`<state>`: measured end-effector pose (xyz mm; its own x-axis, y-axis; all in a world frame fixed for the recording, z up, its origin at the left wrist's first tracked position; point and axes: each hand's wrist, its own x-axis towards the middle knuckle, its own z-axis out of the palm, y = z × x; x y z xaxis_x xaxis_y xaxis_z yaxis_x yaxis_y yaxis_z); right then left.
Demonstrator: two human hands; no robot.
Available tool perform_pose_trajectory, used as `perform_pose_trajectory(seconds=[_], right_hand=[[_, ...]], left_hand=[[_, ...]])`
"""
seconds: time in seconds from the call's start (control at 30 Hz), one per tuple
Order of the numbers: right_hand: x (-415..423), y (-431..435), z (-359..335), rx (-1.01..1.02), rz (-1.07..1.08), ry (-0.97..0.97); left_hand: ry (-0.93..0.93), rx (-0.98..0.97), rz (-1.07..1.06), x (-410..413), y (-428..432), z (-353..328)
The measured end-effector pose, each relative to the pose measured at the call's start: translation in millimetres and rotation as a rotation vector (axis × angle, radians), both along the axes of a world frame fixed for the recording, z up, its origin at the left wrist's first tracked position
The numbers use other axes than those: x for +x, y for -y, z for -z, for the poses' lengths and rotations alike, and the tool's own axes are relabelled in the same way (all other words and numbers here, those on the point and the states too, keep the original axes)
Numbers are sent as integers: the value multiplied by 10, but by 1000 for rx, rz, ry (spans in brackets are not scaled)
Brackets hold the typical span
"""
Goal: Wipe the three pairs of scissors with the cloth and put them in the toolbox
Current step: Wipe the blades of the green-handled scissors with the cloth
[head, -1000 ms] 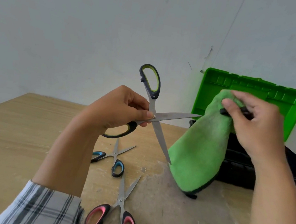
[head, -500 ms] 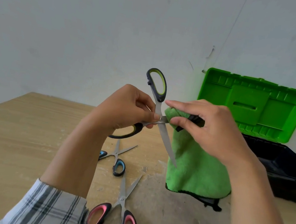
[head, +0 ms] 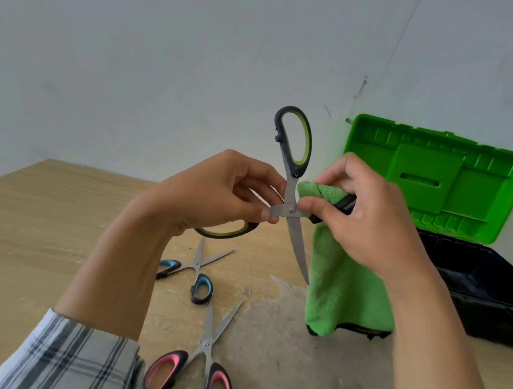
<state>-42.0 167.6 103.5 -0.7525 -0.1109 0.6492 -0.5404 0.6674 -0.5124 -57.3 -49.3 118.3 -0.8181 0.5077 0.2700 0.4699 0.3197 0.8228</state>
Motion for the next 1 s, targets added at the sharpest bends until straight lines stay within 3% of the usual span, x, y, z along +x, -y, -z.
perform_pose_trajectory(seconds=[0.2, 0.3, 0.43, 0.5, 0.77, 1.0], right_hand=[[-10, -2, -31, -11, 48, 14], [-51, -227, -38, -194, 99, 25], [-18, -500, -65, -305, 275, -122], [-16, -485, -93, -330, 232, -165], [95, -37, -142, 33, -159, 63], [148, -23, -151, 89, -195, 91]], left_hand=[[38, -14, -1, 4, 60, -1], [92, -23, -24, 5, 83, -13], [146, 5, -51, 0, 112, -26], [159, 0, -48, 5, 95, -32], [147, 41, -83, 18, 44, -40], [128, 85, -124, 28, 47, -43]])
